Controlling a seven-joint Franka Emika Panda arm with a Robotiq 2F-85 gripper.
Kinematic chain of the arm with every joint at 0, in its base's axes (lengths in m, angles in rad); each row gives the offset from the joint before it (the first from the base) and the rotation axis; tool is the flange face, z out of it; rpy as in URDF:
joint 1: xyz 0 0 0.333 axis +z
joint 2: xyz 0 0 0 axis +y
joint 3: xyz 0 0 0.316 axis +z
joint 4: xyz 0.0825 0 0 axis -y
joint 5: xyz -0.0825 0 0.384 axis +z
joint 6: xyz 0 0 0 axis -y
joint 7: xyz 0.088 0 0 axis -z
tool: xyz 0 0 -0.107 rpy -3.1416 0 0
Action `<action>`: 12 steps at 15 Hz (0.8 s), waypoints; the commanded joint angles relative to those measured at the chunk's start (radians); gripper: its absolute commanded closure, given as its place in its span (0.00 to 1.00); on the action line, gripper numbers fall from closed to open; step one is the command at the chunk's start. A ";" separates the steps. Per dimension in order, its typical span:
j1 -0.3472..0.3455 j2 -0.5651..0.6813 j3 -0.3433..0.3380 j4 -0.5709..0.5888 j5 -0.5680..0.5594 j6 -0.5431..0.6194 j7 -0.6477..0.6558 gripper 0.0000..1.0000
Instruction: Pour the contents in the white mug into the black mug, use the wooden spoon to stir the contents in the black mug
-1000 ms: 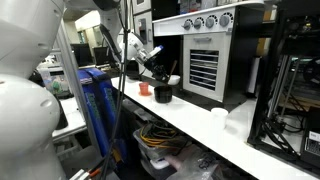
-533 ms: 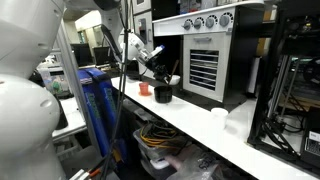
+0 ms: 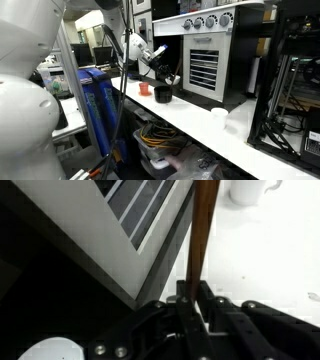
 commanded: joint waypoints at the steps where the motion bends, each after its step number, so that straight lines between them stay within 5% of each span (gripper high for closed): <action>1: -0.012 -0.009 0.004 0.000 -0.004 -0.010 0.014 0.96; 12: -0.013 -0.034 0.016 0.053 0.039 -0.053 -0.041 0.96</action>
